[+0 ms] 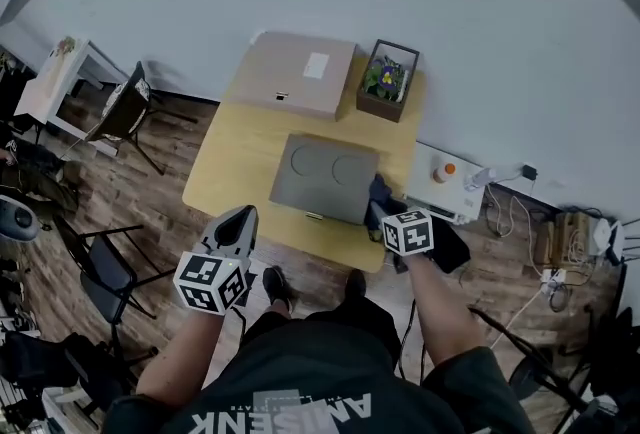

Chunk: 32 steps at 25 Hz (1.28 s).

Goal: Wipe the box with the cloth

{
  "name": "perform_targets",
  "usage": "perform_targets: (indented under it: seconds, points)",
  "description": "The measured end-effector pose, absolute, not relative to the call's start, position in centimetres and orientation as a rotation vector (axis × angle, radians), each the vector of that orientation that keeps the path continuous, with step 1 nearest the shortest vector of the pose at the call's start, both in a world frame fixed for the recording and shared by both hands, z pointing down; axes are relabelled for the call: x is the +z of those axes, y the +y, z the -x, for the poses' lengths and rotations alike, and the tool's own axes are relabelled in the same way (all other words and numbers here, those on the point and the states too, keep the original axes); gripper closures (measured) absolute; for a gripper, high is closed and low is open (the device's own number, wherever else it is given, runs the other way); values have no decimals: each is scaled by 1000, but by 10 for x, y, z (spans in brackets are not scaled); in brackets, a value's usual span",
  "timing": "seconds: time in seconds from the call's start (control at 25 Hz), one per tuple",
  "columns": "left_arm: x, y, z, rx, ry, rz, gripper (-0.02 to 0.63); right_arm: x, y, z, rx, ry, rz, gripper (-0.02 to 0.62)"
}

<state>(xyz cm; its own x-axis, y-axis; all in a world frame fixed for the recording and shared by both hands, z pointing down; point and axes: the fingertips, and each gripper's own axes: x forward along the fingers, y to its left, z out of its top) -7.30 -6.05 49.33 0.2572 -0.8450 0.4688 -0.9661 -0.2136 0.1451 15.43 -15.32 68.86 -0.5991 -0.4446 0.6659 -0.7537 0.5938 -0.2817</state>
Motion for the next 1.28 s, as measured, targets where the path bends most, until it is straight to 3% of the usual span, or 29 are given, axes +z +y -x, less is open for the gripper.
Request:
perform_targets:
  seconds: [1.28]
  points:
    - [503, -67, 127, 422, -1301, -2365, 604, 667, -32, -133, 846, -2110, -1282, 495]
